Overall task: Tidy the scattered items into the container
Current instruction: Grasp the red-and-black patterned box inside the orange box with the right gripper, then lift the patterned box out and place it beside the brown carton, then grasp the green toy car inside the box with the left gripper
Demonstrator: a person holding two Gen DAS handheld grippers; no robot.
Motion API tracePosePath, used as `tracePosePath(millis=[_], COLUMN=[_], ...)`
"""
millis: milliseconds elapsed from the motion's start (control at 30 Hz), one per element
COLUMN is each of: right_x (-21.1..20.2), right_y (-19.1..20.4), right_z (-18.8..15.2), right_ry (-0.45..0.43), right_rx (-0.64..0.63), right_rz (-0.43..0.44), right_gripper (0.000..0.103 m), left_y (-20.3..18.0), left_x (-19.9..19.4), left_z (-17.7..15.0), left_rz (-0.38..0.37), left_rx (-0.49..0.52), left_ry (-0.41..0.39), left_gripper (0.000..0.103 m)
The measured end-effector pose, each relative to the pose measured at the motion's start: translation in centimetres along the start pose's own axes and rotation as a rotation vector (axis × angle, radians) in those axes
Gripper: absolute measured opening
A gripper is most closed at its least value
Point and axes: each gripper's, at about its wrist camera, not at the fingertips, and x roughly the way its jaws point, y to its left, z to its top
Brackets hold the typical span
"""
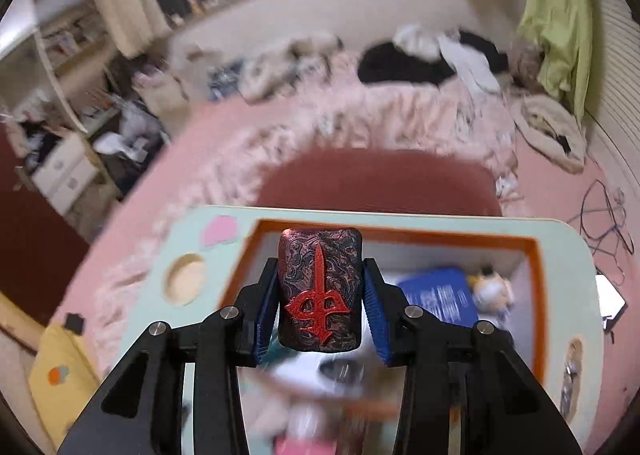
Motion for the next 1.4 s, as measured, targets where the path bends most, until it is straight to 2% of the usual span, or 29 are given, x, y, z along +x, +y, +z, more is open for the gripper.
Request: tracePosePath(millis=[100, 167, 200, 300, 367, 400, 433, 467, 500, 533, 633, 700, 767, 800, 833, 900, 1000, 1033, 1067, 1100, 1133, 1167, 1233, 1300, 1367, 1400], right_x=[-3.2, -3.0, -2.6, -0.1, 1.3, 1.7, 1.8, 1.7, 1.4, 0.6, -2.4, -3.2, -2.8, -1.8, -1.0, 0.1, 2.1, 2.6, 2.9, 3.3, 3.7, 4.2, 4.5, 3.7, 3.8, 2.9], right_y=[-2.3, -3.9, -4.8, -5.5, -6.0, -6.1, -6.3, -6.4, -6.4, -6.4, -6.3, -6.3, -6.0, -5.5, -4.1, -3.6, -4.2, -4.2, -4.2, -4.2, -4.3, -4.3, -4.2, -3.7, -3.2, -2.9], right_z=[-4.6, -6.9, -8.5, -10.3, -10.0, -9.9, -9.7, -9.7, -9.8, -9.9, -11.3, -13.0, -15.1, -16.3, -17.3, -17.3, -16.6, -16.5, -16.5, -16.5, -16.5, -16.4, -16.4, -16.9, -16.9, -17.1], right_ry=[0.053, 0.115, 0.166, 0.248, 0.221, 0.177, 0.108, 0.08, 0.056, 0.028, -0.055, -0.063, -0.02, 0.021, -0.026, -0.02, -0.005, -0.007, -0.009, -0.01, -0.01, -0.01, -0.011, -0.011, -0.013, -0.015], right_rx=[0.023, 0.057, 0.069, 0.077, 0.106, 0.124, 0.155, 0.167, 0.176, 0.176, 0.138, 0.084, 0.027, -0.011, -0.13, -0.174, -0.156, -0.156, -0.156, -0.156, -0.156, -0.155, -0.154, -0.156, -0.157, -0.156], right_rz=[-0.014, -0.031, -0.066, -0.083, -0.04, -0.021, -0.024, -0.034, -0.041, -0.031, -0.061, -0.101, -0.123, -0.137, -0.217, -0.201, -0.187, -0.188, -0.188, -0.187, -0.187, -0.186, -0.187, -0.186, -0.185, -0.185], right_gripper=[0.041, 0.041, 0.041, 0.041, 0.041, 0.042, 0.045, 0.051, 0.066, 0.075, 0.076, 0.077, 0.077, 0.08, 0.09, 0.094, 0.1, 0.1, 0.1, 0.1, 0.1, 0.1, 0.101, 0.101, 0.101, 0.101], left_y=[0.1, 0.2, 0.3, 0.4, 0.5, 0.4, 0.4, 0.4, 0.5, 0.6, 0.6, 0.6, 0.7, 0.7, 0.6, 0.7, 1.2, 1.2, 1.1, 0.9, 1.1, 1.2, 0.8, -0.1, -1.1, -1.7], left_x=[-0.1, -0.2, -0.2, -0.3, -0.2, -0.4, -0.3, -0.5, -0.5, -0.4, -0.5, -0.5, -0.4, -0.5, -0.5, -0.3, -0.5, -0.8, -1.5, -2.7, -3.4, -4.1, -6.4, -7.6, -7.1, -5.8], left_z=[-0.1, -0.2, -0.2, 0.0, 0.0, 0.0, 0.0, 0.0, 0.0, 0.0, 0.0, 0.0, 0.0, 0.0, 0.1, 0.4, 0.9, 0.9, 0.8, 1.0, 2.0, 3.3, 5.9, 10.2, 13.6, 15.8], left_rz=[-0.001, -0.002, -0.003, -0.002, -0.003, -0.004, -0.003, -0.003, -0.004, -0.005, -0.005, -0.005, -0.005, -0.003, 0.0, -0.003, -0.002, -0.014, -0.031, -0.052, -0.083, -0.124, -0.185, -0.186, -0.185, -0.197], left_rx=[0.001, 0.002, 0.002, 0.003, 0.003, 0.004, 0.004, 0.004, 0.004, 0.003, 0.004, 0.004, 0.004, 0.006, 0.008, 0.006, -0.002, -0.007, -0.015, -0.023, -0.031, -0.037, -0.023, 0.044, 0.102, 0.135], left_ry=[0.0, -0.001, -0.001, -0.002, -0.002, -0.003, -0.002, -0.002, -0.003, -0.004, -0.004, -0.004, -0.005, -0.001, -0.003, -0.002, -0.003, -0.005, -0.012, -0.021, -0.02, -0.021, -0.045, -0.048, 0.007, 0.077], left_gripper=[0.103, 0.103, 0.103, 0.103, 0.103, 0.103, 0.103, 0.103, 0.103, 0.103, 0.103, 0.103, 0.103, 0.103, 0.103, 0.103, 0.103, 0.099, 0.082, 0.07, 0.05, 0.041, 0.04, 0.04, 0.04, 0.04])
